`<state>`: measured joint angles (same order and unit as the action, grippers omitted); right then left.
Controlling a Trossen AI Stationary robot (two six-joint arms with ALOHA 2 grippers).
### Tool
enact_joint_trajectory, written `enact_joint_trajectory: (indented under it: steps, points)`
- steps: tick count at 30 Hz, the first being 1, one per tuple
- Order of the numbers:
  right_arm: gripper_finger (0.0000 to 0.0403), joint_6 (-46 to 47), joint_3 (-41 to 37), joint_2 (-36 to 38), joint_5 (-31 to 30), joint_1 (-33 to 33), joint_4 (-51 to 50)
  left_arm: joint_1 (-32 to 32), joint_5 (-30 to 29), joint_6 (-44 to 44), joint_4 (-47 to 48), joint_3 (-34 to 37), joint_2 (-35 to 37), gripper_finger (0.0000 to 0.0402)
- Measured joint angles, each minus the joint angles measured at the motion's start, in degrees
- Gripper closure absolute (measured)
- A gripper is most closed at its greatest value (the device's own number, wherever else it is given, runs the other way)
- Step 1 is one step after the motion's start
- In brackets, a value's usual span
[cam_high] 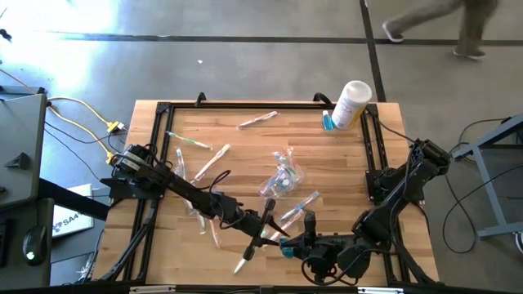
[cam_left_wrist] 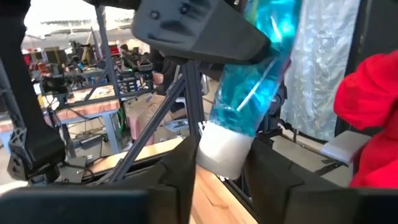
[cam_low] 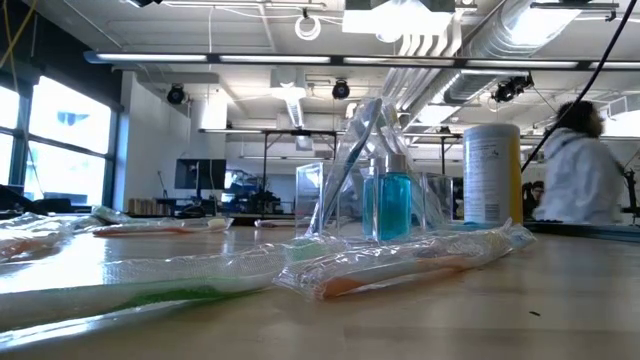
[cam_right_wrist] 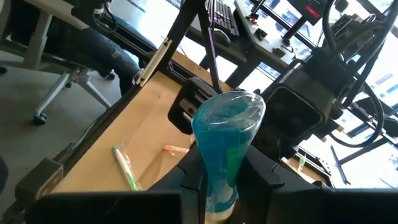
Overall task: Pick & Place toothbrushing station
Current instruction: Put the blue mouthwash into the transparent organizer
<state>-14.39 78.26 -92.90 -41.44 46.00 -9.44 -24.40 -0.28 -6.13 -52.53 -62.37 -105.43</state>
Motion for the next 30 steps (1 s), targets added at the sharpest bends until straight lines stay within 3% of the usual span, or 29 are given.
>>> enact_joint_trajectory:
  steps: [7,14,19,22,26,30]
  points:
    - [0.0343,1.3,0.0,0.0,0.0,0.0,-1.1,0.0,-0.1,-1.3,0.3,0.0,0.0,0.0309]
    - [0.0256,1.3,0.0,0.1,-2.6,1.3,-3.6,0.0,-0.4,-0.7,0.9,0.1,0.0,0.0309]
    - [0.0179,3.8,0.0,0.0,-15.5,6.1,-5.2,0.0,-1.0,0.5,2.0,0.0,0.3,0.0309]
    - [0.0146,8.3,0.0,0.0,-25.3,10.3,-8.6,-0.1,-5.0,2.1,5.7,0.0,1.2,0.0309]
    - [0.0123,18.6,0.0,0.0,-28.8,16.2,-15.6,0.0,-12.7,8.4,19.4,-1.3,4.5,0.0309]
    - [0.0120,28.5,0.0,0.0,-28.3,21.1,-21.0,0.1,-19.0,13.6,46.5,-11.0,6.8,0.0309]
